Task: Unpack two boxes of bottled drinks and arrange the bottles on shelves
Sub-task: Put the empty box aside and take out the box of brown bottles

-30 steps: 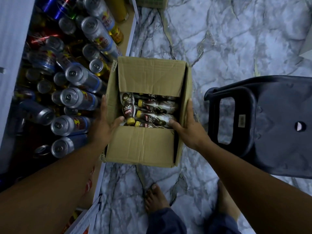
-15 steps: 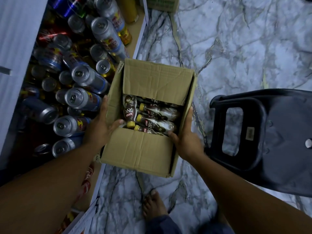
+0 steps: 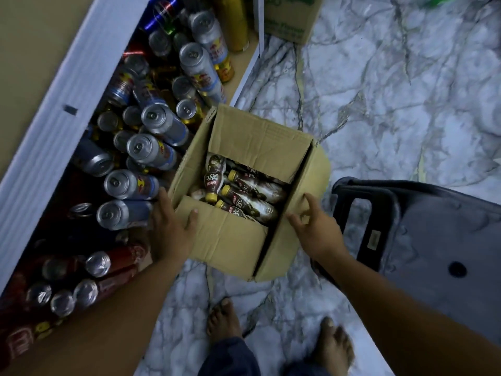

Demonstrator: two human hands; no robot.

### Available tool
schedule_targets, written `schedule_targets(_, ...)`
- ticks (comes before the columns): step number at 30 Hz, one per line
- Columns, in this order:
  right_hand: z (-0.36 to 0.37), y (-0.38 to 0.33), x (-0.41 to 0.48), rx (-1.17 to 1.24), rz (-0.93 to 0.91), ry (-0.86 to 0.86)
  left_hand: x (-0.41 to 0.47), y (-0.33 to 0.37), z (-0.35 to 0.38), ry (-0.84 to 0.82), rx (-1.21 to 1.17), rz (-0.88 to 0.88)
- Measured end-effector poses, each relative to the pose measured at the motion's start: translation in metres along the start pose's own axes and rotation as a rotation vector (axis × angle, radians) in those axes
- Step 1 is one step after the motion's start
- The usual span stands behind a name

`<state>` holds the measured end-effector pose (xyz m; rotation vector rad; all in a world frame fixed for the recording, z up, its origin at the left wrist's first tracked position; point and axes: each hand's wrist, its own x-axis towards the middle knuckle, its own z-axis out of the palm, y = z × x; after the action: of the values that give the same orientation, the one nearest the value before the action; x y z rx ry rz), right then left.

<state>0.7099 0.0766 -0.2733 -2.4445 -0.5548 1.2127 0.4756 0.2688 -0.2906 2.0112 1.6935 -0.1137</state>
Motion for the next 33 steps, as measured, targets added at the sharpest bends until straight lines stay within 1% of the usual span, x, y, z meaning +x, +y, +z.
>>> schedule_targets(3,-0.031,-0.002,0.007,-0.115,-0.069,-0.021,-0.037,0.004,0.007,0.059,-0.032,-0.144)
schedule_targets(5,-0.056,-0.010,0.012,-0.195,-0.106,-0.034,-0.059,0.012,0.012,0.062,-0.095,-0.267)
schedule_targets(10,-0.092,-0.055,0.037,-0.422,-0.240,-0.025,-0.085,0.039,0.022,0.128,-0.288,-0.514)
schedule_targets(13,-0.093,-0.098,0.057,-0.500,-0.331,-0.029,-0.068,0.053,0.020,0.177,-0.381,-0.629)
schedule_targets(17,-0.065,-0.151,0.093,-0.612,-0.479,-0.041,-0.020,0.061,0.017,0.208,-0.452,-0.732)
schedule_targets(20,-0.036,-0.170,0.118,-0.703,-0.495,-0.108,0.008,0.061,0.024,0.177,-0.432,-0.837)
schedule_targets(22,-0.019,-0.170,0.128,-0.768,-0.471,-0.116,0.017,0.060,0.032,0.156,-0.388,-0.862)
schedule_targets(24,-0.008,-0.163,0.133,-0.834,-0.470,-0.071,0.019,0.057,0.039,0.161,-0.330,-0.864)
schedule_targets(28,-0.004,-0.150,0.135,-0.909,-0.518,-0.010,0.014,0.055,0.047,0.189,-0.281,-0.855)
schedule_targets(33,-0.004,-0.153,0.134,-0.940,-0.517,-0.034,0.016,0.055,0.047,0.207,-0.283,-0.865)
